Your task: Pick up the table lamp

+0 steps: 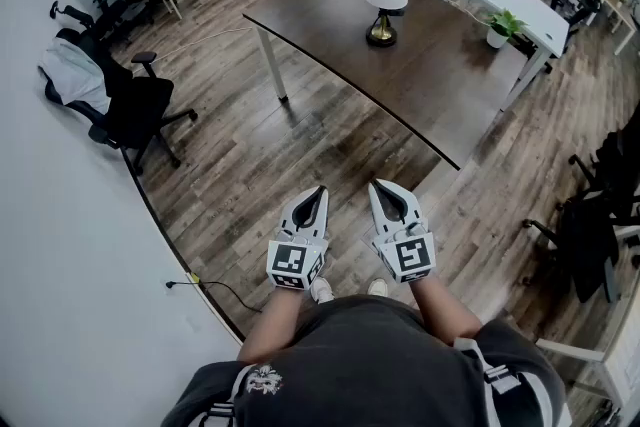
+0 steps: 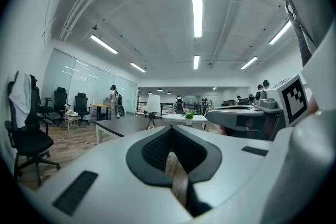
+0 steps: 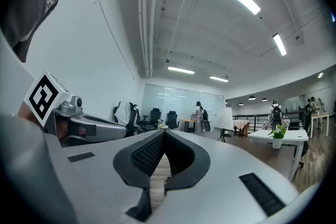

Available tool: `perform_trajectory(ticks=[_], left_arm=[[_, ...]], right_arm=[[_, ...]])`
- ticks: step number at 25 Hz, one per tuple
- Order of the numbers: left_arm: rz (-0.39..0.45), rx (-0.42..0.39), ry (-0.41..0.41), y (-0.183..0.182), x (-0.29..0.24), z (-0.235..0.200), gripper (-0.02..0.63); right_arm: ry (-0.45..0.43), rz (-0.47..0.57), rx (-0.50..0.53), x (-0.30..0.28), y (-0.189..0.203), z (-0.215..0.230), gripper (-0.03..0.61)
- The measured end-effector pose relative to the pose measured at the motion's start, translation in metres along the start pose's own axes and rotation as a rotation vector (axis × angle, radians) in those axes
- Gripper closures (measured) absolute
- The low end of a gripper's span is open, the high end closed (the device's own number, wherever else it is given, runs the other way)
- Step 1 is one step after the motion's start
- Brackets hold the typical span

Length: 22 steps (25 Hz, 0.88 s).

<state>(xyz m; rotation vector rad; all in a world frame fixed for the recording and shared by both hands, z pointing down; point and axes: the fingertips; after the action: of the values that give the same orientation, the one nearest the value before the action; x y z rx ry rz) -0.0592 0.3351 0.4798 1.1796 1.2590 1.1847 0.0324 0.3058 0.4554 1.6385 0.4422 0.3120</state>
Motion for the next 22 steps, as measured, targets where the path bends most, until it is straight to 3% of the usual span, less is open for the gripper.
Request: perform_trajectory(ticks=[8, 14, 22], left_arm=[[-0.015, -0.003, 0.008, 0.006, 0.001, 0.006, 0.607], [0.021, -0.024, 0.002, -0.002, 0.004, 0.003, 0.607], [0.016, -0.023, 0.02, 0.002, 0.009, -0.022, 0.607]], right_arm=[[0.007, 0.005, -0.009, 0.005, 0.001, 0.002, 0.554], [0.023, 0.014, -0.016, 0.005, 0.0, 0.002, 0.554], [0.045, 0.061, -0.092, -0.011, -0.003, -0.008, 0.554]])
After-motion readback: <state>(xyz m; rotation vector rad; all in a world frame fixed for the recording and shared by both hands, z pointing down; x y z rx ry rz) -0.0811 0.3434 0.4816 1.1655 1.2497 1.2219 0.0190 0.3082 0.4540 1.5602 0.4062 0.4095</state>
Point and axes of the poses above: the fingertips, and each gripper's own axes: x backward along the fingers, z to its right, y out of its underside, and after that the axes turned 15 degrees about -y, right-handed
